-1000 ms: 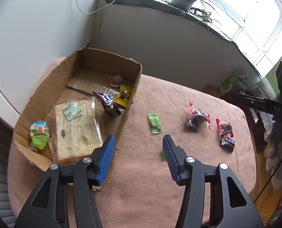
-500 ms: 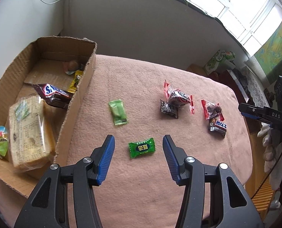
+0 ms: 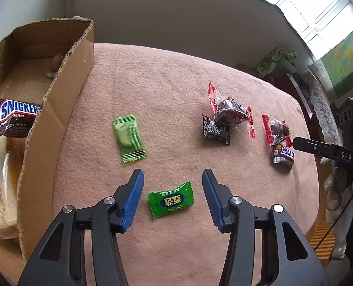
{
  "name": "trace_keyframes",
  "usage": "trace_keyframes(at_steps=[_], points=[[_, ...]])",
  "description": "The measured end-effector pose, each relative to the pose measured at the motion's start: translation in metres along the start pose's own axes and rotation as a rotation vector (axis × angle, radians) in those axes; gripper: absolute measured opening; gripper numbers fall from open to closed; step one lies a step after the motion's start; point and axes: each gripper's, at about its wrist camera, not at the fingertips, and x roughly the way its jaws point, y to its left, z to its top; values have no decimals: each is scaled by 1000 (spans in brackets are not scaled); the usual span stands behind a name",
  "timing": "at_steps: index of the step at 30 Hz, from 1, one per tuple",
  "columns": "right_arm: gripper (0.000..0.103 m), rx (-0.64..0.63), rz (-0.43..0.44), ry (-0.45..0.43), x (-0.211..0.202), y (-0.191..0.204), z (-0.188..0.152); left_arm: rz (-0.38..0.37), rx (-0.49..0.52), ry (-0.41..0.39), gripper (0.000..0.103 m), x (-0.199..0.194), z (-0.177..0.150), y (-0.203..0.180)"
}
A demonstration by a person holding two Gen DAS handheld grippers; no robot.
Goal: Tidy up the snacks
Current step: 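Grasp the green wrapped candy with the left tool while the right tool grasps the small Snickers bar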
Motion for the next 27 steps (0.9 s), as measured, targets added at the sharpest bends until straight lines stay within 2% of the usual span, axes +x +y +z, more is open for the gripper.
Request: trace_keyframes(at_steps=[3, 10, 15, 18, 23, 27], points=[[78, -8, -1, 14, 6, 0, 0, -25, 7, 43, 48, 8, -2, 2], [78, -31, 12, 42, 13, 8, -5, -27, 70, 69, 48, 1, -12, -4], [78, -73, -3, 58, 15, 18, -13, 48, 151, 69, 42, 1, -24, -15], [78, -107, -37, 65, 17, 23, -16, 104, 175, 62, 33, 3, -26, -18], [77, -197, -115, 81, 25, 35, -20, 138, 199, 51, 26, 3, -29, -21], [67, -245, -168, 116, 35, 42, -18, 148, 211, 47, 24, 0, -31, -18]])
